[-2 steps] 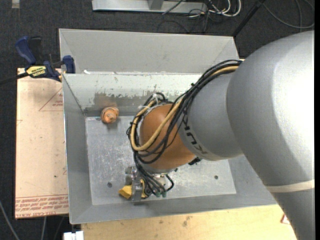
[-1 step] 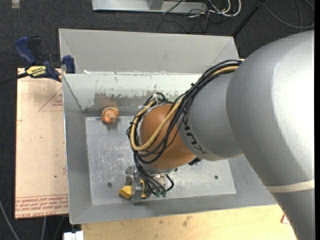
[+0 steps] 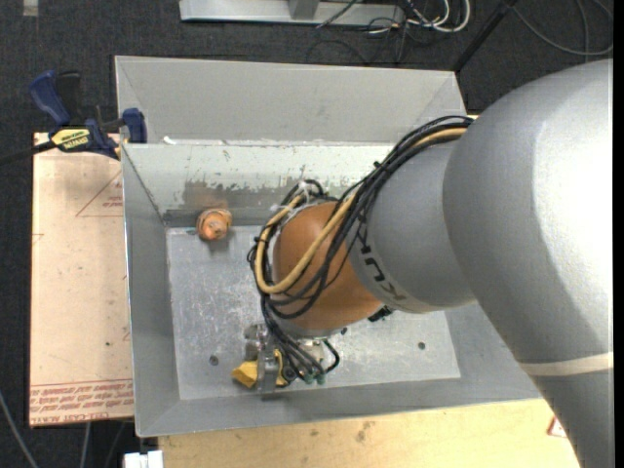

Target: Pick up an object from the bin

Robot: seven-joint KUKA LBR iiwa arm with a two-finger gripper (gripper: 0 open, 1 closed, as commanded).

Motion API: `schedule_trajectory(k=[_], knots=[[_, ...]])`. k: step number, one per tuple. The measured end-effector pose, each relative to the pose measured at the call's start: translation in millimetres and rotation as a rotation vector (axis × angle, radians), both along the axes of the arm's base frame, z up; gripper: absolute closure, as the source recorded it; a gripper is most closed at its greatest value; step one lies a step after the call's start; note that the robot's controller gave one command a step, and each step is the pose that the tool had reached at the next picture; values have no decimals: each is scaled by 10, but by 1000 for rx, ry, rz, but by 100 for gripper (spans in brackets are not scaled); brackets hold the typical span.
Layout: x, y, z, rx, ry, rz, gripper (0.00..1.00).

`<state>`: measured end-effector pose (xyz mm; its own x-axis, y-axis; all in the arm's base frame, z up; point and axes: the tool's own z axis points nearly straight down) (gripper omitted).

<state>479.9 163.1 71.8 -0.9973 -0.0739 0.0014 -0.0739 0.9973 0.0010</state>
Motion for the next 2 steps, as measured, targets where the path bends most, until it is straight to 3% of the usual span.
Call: schedule_trajectory(k=[2], knots=[[-3, 0, 219, 0, 0, -1, 100]])
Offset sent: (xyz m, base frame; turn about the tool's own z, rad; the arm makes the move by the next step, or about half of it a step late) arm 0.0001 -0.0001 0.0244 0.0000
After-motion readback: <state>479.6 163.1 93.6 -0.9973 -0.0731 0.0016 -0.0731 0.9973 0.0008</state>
